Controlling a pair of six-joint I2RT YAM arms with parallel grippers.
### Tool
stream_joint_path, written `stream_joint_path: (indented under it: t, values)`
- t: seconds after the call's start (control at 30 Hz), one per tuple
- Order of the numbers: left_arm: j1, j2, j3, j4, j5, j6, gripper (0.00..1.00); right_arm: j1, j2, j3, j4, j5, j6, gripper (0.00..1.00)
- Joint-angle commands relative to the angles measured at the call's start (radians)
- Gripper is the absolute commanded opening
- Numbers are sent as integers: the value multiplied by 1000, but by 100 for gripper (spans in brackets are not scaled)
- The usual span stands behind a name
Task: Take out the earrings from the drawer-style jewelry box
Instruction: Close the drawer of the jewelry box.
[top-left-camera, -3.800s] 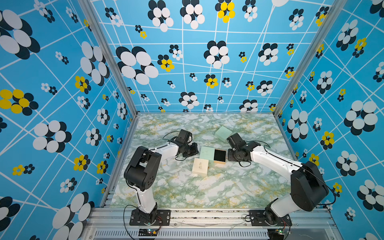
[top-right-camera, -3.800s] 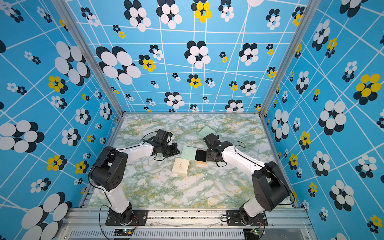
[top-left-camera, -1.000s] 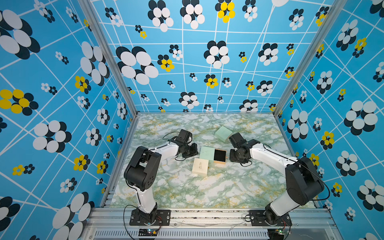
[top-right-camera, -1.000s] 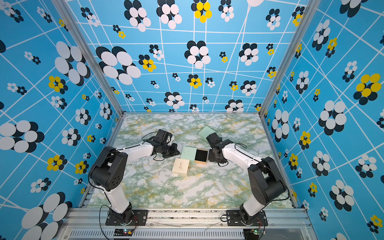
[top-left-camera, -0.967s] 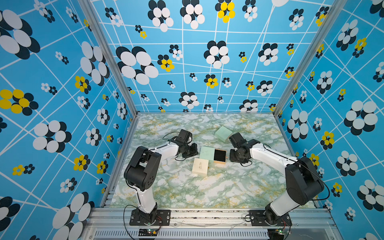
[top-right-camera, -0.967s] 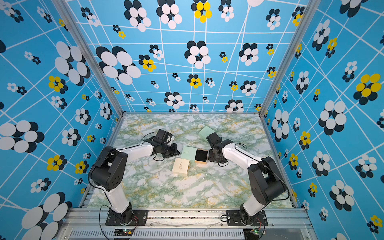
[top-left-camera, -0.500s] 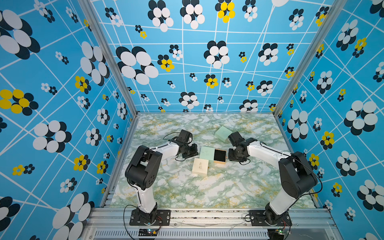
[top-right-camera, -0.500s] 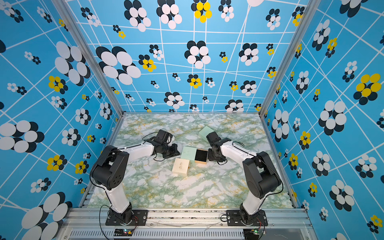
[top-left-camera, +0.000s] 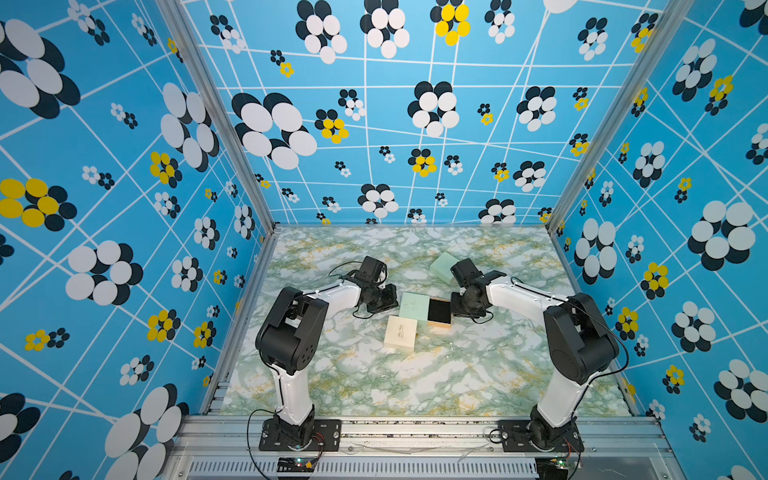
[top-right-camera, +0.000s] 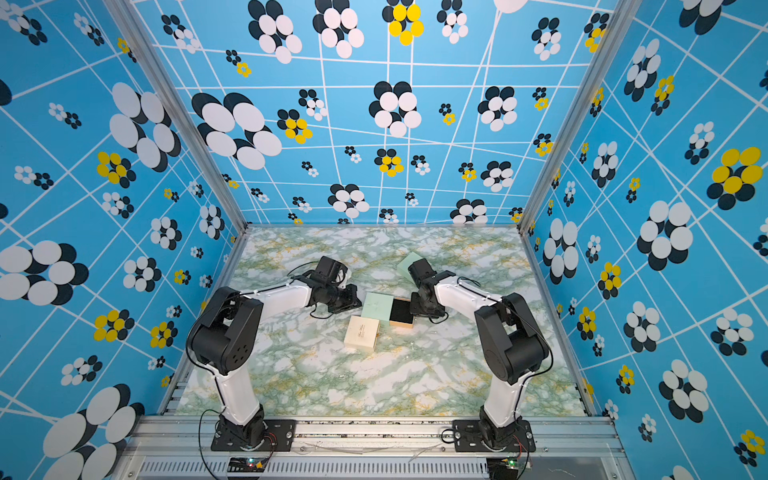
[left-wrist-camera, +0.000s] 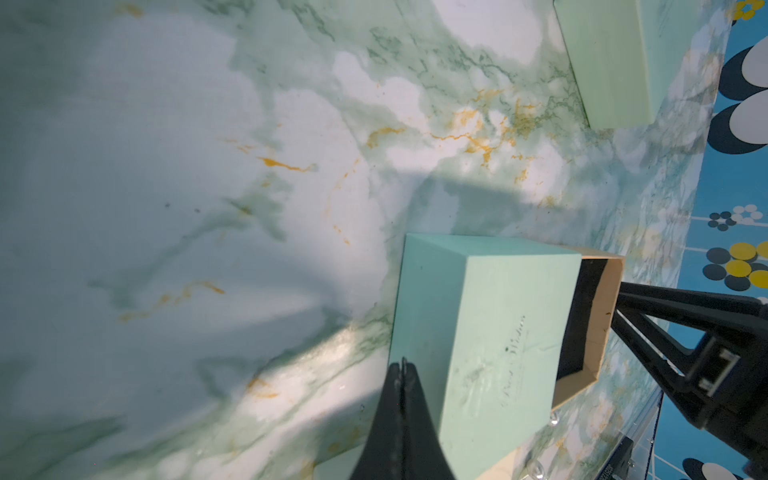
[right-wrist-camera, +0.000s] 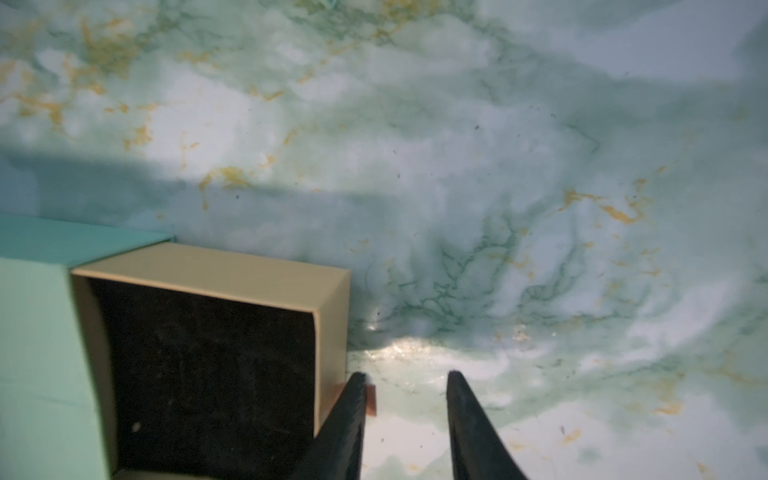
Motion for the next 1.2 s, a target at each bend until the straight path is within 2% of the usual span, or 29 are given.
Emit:
stream_joint_path:
  t: [0.0, 1.17]
  values:
    - [-3, 32, 33, -17, 15, 14, 0, -3, 19, 26, 3, -25, -10, 35]
    - [-37, 41, 31, 5, 14, -4, 0, 130, 116, 146, 42, -81, -10, 33]
